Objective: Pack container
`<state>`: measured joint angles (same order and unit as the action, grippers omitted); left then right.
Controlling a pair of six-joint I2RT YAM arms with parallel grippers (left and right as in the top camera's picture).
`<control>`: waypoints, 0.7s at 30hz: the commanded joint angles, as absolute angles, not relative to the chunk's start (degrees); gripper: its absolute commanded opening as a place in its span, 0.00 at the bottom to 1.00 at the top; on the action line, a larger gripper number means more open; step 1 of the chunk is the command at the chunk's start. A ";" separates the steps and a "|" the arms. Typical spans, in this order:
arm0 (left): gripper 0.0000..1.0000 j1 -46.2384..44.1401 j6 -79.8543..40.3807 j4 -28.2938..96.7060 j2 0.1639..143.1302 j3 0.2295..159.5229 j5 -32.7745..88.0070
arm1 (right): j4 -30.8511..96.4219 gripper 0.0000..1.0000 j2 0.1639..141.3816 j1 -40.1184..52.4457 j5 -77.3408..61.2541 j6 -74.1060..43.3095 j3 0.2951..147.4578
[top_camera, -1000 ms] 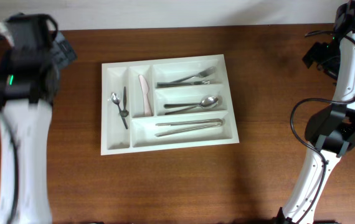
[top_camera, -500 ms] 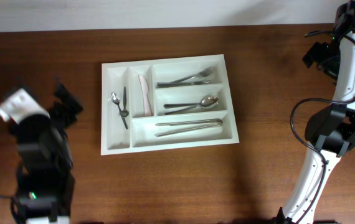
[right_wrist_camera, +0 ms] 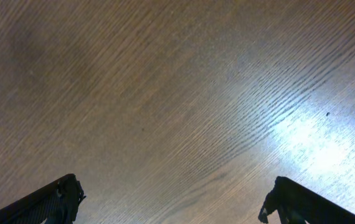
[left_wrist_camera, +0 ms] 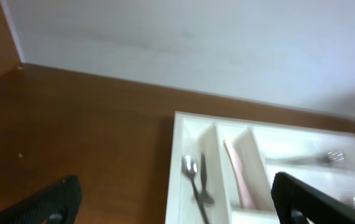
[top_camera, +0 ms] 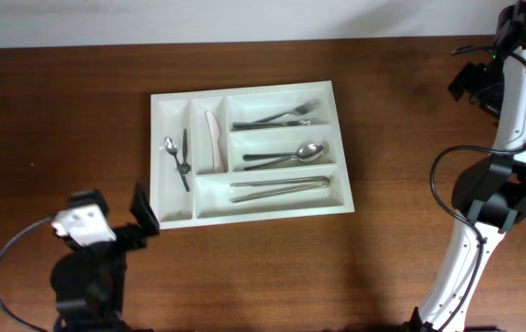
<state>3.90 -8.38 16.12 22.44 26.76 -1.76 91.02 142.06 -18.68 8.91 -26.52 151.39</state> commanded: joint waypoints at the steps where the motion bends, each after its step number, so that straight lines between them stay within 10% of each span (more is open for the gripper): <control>1: 0.99 4.19 -2.26 19.81 15.75 22.04 3.25 | 91.02 0.99 139.96 -18.76 9.04 -26.39 152.55; 21: 0.99 4.01 -2.07 25.17 0.27 7.79 1.76 | 91.02 0.99 139.96 -18.76 9.04 -26.39 152.55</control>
<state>3.90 -2.94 25.10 1.80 9.65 1.15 91.05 142.06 -18.68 8.93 -26.55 151.39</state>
